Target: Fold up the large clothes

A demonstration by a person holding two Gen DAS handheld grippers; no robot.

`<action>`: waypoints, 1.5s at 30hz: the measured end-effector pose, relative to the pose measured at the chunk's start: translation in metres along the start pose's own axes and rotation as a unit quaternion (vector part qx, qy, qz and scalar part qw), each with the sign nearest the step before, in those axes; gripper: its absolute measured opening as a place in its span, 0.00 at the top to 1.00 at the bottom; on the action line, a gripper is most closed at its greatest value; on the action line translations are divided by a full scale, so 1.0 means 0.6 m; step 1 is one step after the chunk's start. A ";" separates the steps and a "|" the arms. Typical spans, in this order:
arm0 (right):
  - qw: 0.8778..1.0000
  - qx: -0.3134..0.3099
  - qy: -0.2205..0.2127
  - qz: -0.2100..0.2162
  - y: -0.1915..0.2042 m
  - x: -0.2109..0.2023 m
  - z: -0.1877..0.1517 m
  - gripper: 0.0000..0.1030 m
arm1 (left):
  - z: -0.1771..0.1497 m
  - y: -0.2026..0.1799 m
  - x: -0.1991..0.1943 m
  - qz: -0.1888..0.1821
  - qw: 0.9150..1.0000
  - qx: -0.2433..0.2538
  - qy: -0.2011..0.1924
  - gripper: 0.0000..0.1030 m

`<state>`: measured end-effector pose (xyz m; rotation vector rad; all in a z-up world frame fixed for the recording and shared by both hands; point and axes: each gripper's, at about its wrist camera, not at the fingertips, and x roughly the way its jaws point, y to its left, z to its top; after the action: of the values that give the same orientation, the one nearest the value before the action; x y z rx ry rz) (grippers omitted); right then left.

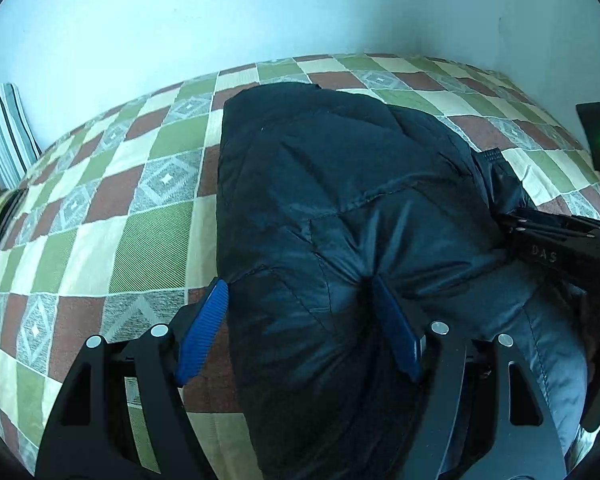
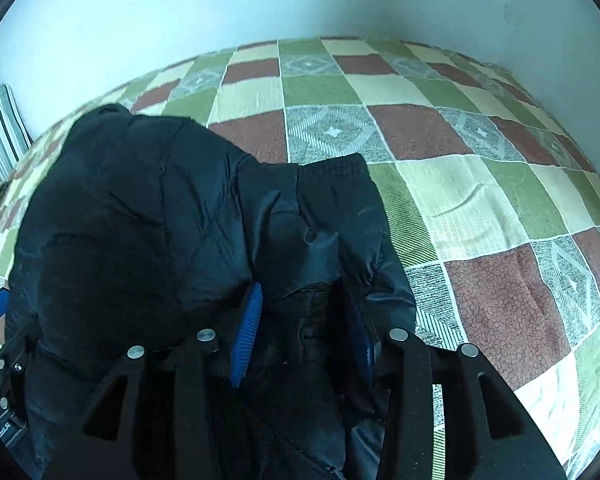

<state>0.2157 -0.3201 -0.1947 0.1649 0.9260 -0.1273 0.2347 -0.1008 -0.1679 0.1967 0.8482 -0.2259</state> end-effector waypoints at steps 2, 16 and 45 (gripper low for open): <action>1.000 0.002 -0.004 -0.003 -0.004 -0.008 -0.001 0.53 | 0.000 -0.004 -0.005 0.008 1.000 0.007 -0.006 0.28; 0.999 0.025 -0.024 -0.016 -0.040 -0.088 -0.076 0.41 | -0.002 0.001 -0.010 0.009 1.000 0.001 -0.006 0.27; 0.994 0.059 -0.026 -0.090 -0.113 -0.166 -0.150 0.37 | -0.051 0.021 -0.096 0.015 0.999 -0.035 -0.023 0.13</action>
<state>0.0734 -0.3649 -0.1736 0.1867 0.8811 -0.3518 0.1793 -0.0736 -0.1429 0.1377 0.8067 -0.1710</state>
